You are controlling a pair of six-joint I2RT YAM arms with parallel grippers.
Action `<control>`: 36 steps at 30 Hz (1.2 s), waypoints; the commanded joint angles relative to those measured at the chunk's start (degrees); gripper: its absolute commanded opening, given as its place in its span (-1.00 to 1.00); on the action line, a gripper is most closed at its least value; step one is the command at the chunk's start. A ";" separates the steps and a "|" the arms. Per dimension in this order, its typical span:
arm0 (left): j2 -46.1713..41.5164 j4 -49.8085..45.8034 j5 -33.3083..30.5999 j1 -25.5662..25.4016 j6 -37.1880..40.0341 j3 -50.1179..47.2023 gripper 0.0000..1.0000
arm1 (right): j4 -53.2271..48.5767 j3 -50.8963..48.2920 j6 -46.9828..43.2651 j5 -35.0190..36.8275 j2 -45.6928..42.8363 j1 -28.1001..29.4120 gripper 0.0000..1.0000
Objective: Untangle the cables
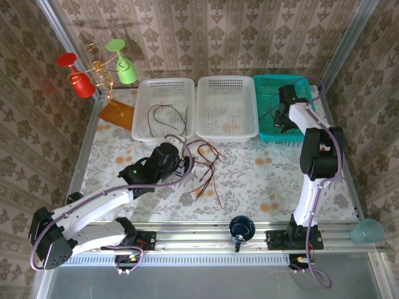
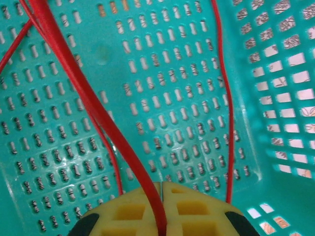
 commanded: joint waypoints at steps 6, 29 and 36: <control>0.80 -0.07 -0.75 -0.39 -0.97 1.58 0.40 | -1.93 1.34 2.25 -1.88 -9.43 -1.13 0.46; 2.49 -0.18 5.59 -0.03 -3.96 -1.49 0.40 | -0.07 -34.70 23.22 -16.28 -50.49 18.98 0.44; 1.41 0.59 8.64 1.92 -6.77 -3.25 0.40 | 7.95 -42.19 26.08 -24.89 -47.27 33.28 0.36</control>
